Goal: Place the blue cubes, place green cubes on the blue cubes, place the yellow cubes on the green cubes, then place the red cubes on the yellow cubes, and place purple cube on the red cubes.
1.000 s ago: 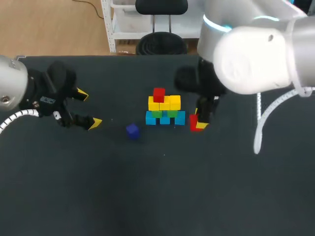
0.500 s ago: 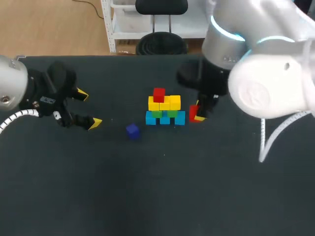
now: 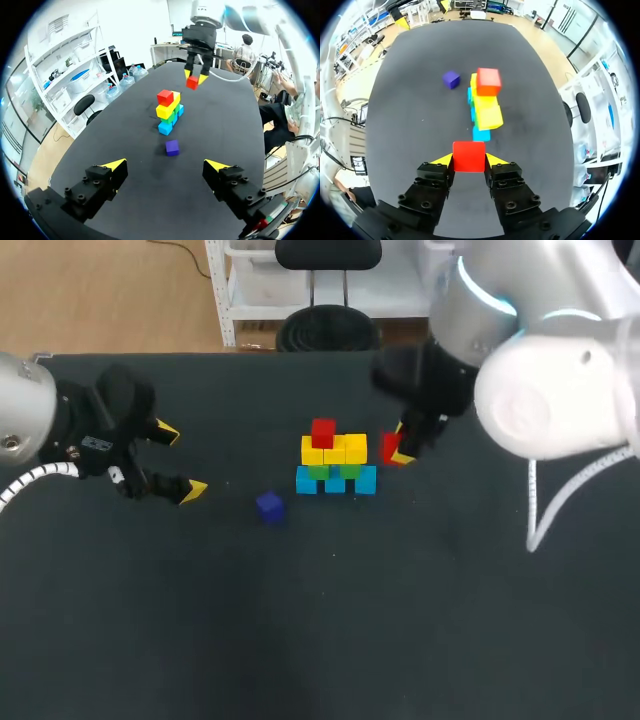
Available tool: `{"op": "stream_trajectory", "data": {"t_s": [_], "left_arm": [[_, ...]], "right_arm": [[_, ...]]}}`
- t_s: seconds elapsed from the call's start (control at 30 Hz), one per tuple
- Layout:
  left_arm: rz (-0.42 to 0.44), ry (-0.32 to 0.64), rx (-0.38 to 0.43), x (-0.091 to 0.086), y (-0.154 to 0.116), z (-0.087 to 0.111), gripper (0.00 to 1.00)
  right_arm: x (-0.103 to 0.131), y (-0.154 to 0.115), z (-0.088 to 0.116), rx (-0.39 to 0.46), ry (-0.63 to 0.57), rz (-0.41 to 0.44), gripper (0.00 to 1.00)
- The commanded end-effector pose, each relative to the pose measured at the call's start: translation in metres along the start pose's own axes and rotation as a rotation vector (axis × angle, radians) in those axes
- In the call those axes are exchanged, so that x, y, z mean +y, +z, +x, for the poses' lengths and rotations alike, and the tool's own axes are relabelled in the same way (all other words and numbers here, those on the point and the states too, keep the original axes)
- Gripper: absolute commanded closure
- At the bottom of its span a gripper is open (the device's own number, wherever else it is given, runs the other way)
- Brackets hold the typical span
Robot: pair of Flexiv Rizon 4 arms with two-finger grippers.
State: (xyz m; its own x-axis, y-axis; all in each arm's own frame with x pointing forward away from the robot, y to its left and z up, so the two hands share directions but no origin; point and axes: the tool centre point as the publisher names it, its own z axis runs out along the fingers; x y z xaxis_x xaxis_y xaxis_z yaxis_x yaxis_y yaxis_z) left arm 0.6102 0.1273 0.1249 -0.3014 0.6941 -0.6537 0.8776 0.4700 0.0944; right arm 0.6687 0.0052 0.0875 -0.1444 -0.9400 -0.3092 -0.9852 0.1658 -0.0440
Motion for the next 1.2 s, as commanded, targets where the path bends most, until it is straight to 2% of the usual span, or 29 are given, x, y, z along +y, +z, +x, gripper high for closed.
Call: {"op": "stream_trajectory", "data": {"t_s": [0.03,0.2,0.53,1.17,1.2], "left_arm": [[0.002,0.002,-0.008,0.001,0.0,0.002,0.0],[0.002,0.002,-0.008,0.001,0.0,0.002,0.0],[0.002,0.002,-0.008,0.001,0.0,0.002,0.0],[0.002,0.002,-0.008,0.001,0.0,0.002,0.0],[0.002,0.002,-0.008,0.001,0.0,0.002,0.0]], "right_arm": [[-0.015,0.006,-0.005,-0.003,-0.006,-0.07,1.0],[-0.016,0.006,-0.011,-0.016,-0.047,-0.093,1.0],[-0.01,0.003,-0.032,-0.04,-0.131,-0.087,1.0],[-0.009,0.002,-0.032,-0.041,-0.134,-0.086,1.0],[-0.005,0.005,-0.033,-0.056,-0.129,-0.106,1.0]]}}
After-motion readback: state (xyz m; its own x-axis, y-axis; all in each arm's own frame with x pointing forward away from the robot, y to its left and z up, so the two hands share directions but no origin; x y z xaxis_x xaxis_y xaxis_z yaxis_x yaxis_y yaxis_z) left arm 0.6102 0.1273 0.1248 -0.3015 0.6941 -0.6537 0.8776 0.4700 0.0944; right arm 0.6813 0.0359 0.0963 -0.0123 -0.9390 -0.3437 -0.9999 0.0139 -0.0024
